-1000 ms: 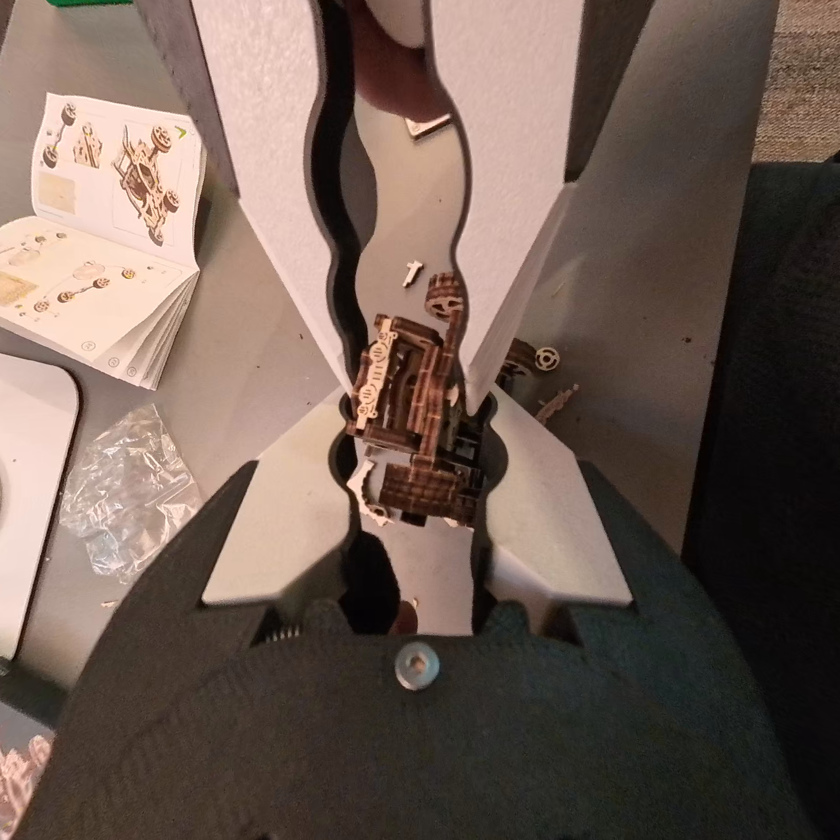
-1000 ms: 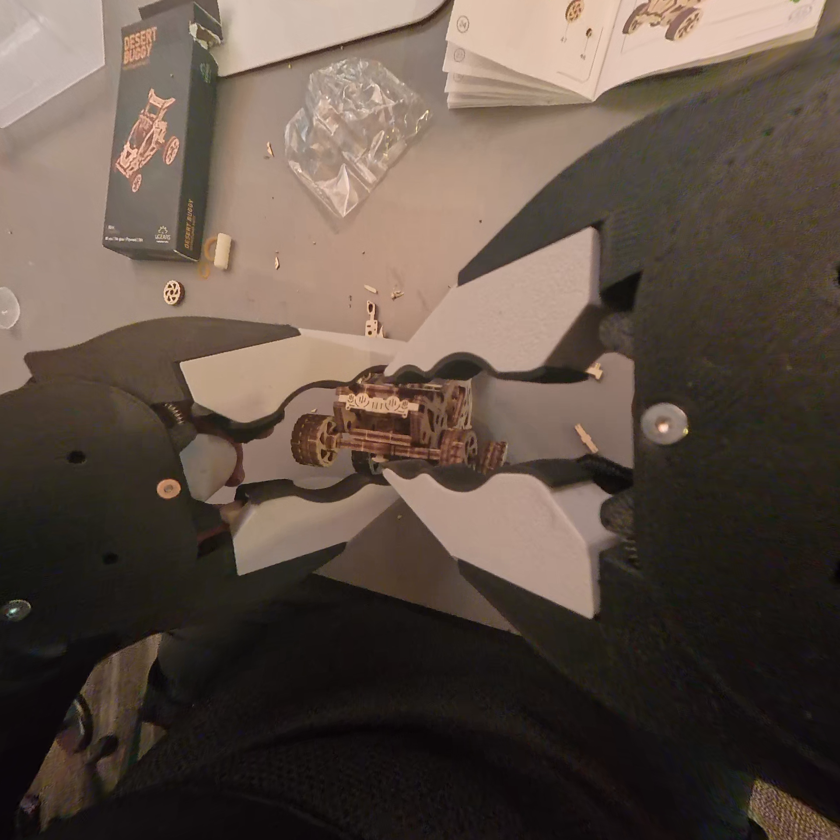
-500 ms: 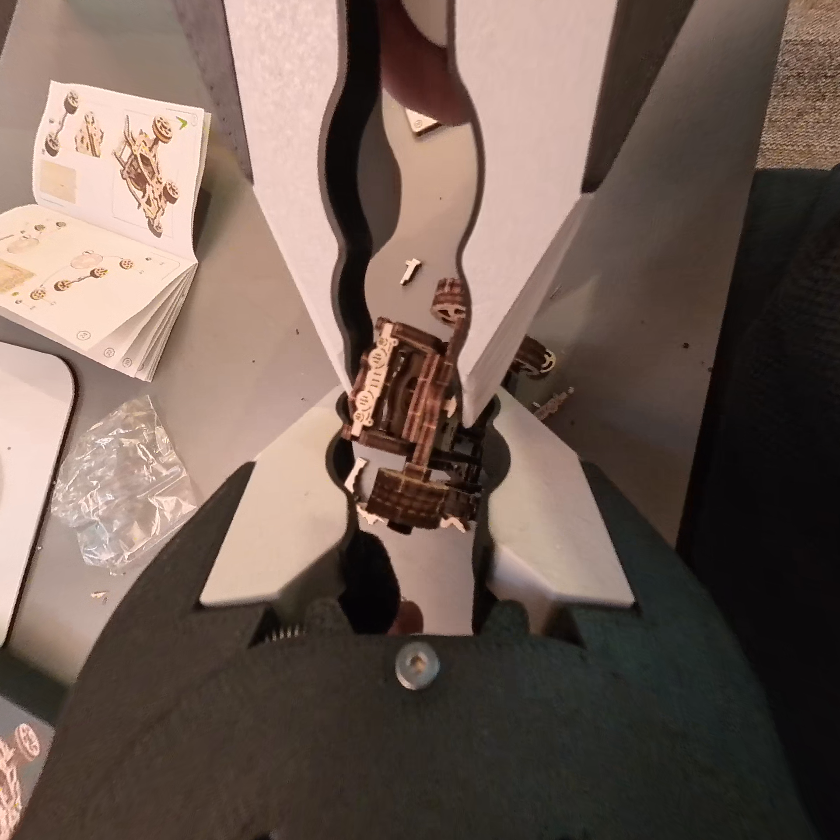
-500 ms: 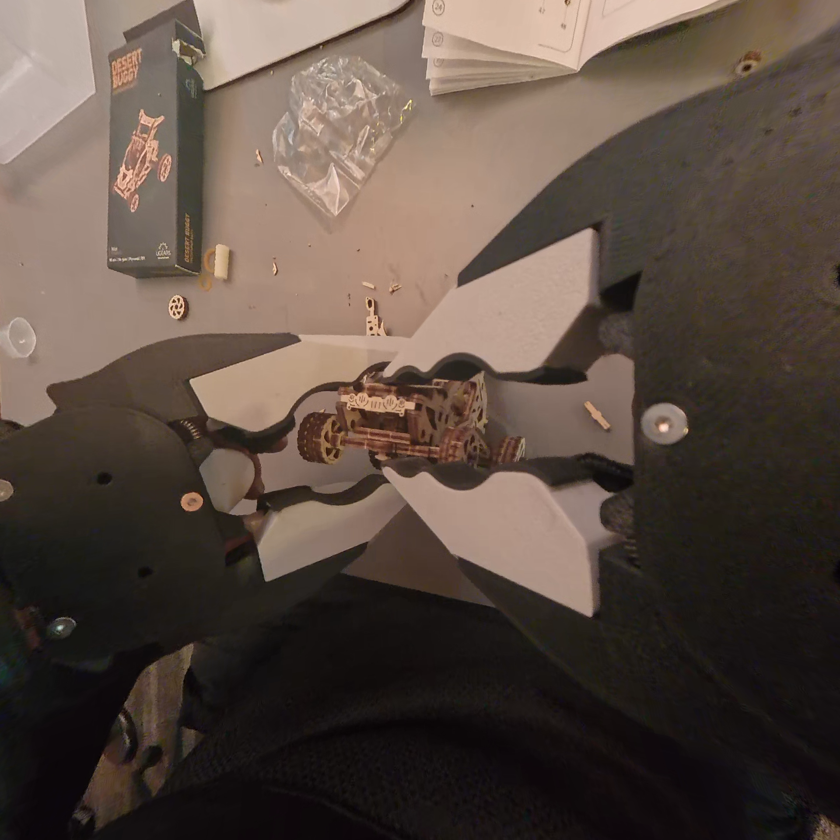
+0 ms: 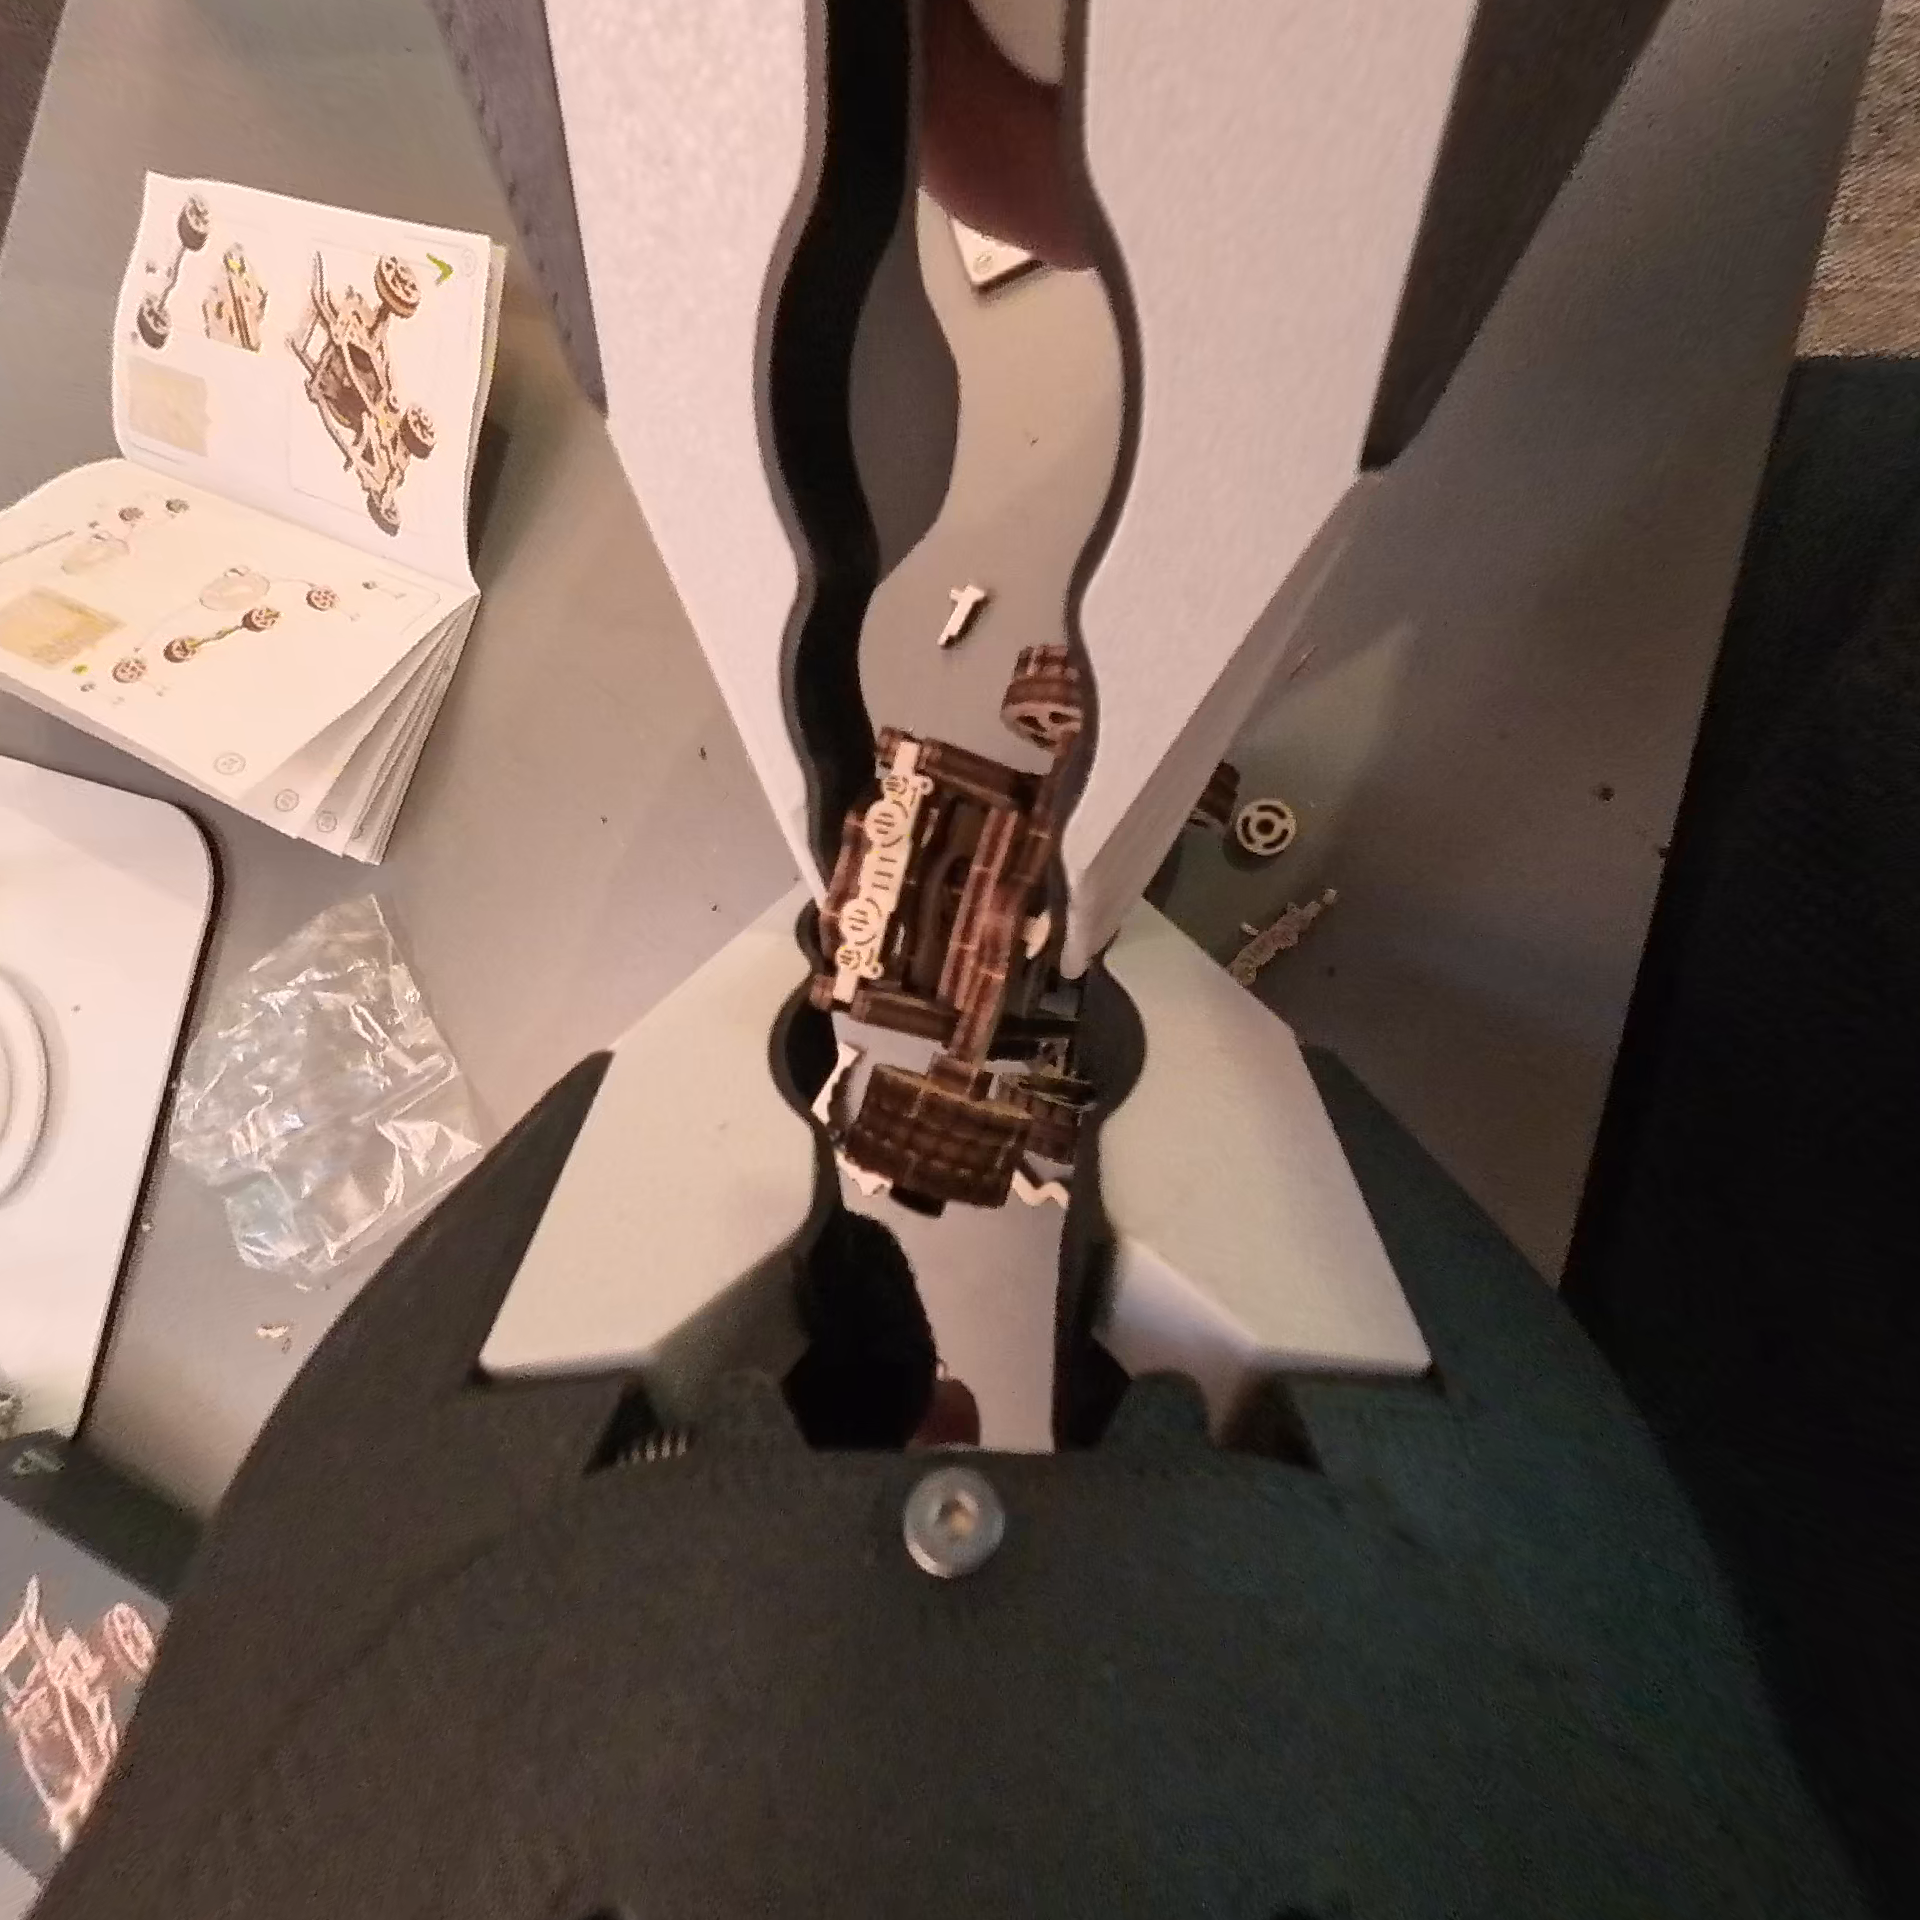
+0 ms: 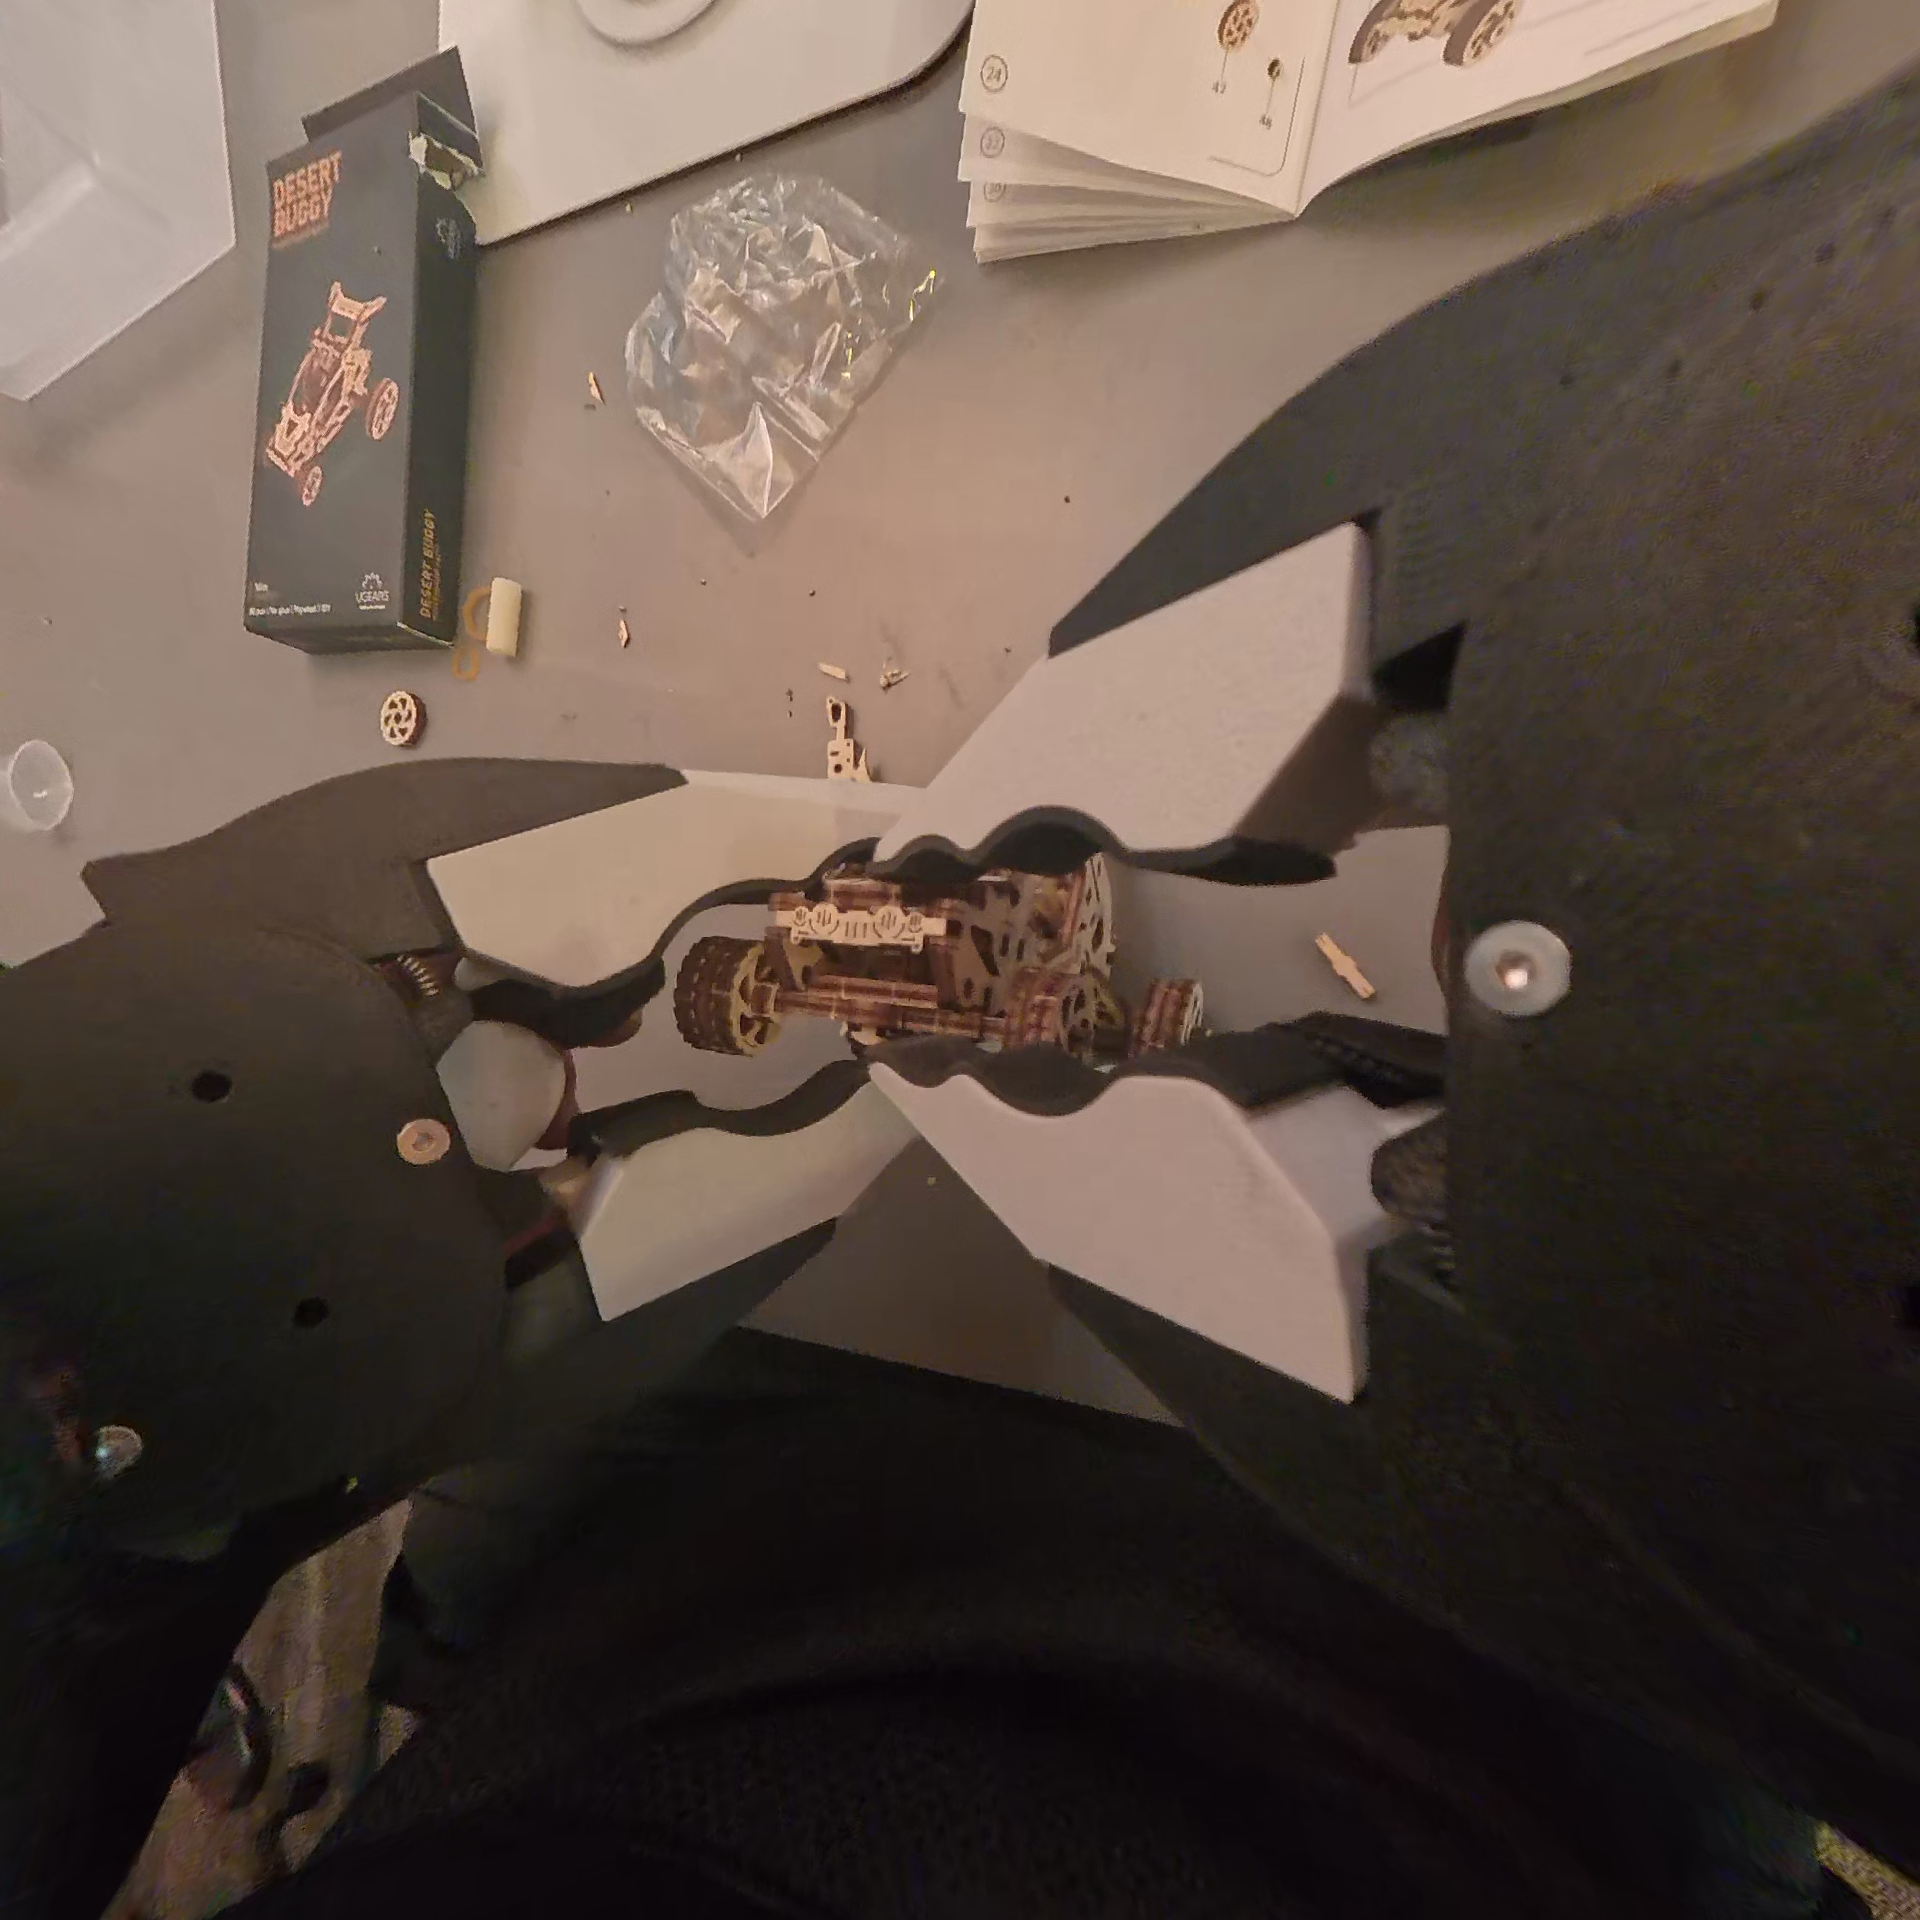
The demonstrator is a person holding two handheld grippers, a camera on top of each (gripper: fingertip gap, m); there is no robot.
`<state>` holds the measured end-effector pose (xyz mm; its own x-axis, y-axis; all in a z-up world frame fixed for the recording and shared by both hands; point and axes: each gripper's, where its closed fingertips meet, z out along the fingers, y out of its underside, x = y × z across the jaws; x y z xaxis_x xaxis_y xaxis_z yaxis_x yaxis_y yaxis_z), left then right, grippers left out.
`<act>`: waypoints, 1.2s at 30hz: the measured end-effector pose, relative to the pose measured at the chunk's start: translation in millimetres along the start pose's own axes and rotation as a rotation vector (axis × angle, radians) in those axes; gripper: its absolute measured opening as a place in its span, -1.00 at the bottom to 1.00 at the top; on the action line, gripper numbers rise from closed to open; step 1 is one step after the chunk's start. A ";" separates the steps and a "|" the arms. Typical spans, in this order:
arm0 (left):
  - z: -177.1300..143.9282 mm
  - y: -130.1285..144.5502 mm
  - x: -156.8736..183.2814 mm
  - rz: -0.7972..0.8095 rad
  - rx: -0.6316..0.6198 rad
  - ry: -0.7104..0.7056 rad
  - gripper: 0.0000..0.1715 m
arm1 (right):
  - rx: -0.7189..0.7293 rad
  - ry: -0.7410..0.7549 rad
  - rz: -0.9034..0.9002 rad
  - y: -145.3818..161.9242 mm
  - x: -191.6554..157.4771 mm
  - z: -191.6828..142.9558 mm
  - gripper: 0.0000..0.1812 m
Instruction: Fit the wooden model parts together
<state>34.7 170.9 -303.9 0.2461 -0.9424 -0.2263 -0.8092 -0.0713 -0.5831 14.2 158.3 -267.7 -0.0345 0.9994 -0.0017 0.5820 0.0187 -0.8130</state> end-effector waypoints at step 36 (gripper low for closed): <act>6.6 -3.0 2.0 -0.036 0.009 0.064 -0.34 | -0.111 0.038 -0.082 6.5 8.7 -8.9 -0.70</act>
<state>41.1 171.4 -307.8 0.2406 -0.9582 -0.1548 -0.7956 -0.1034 -0.5969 24.9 167.4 -267.8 -0.0559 0.9948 0.0857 0.6651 0.1011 -0.7399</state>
